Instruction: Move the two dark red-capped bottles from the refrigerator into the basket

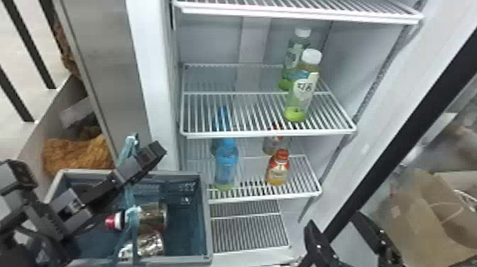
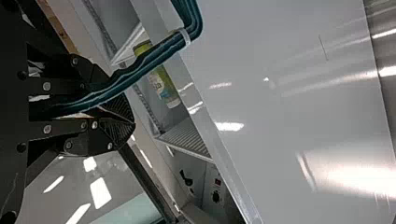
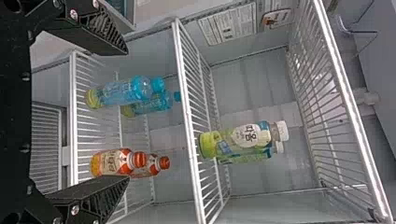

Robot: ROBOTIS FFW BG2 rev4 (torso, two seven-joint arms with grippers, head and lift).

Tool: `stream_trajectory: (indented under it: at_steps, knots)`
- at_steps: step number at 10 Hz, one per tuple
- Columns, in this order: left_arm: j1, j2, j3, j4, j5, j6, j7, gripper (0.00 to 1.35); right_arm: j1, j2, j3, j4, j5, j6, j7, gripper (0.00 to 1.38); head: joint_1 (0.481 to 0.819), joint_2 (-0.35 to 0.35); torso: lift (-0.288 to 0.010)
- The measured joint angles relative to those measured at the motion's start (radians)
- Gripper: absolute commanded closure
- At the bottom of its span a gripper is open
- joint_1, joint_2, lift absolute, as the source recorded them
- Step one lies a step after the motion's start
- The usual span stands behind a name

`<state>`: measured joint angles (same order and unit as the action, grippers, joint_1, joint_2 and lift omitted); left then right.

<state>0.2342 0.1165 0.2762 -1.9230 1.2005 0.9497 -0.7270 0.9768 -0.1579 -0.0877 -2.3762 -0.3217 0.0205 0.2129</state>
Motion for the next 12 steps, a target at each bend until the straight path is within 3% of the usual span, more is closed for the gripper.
stream_trajectory:
  at_steps: [12]
  knots:
    - [0.003, 0.011, 0.007, 0.0, -0.002, 0.013, 0.0, 1.2, -0.01, -0.012, -0.008, -0.001, 0.001, 0.033, 0.006, 0.15, 0.695, -0.131, -0.034]
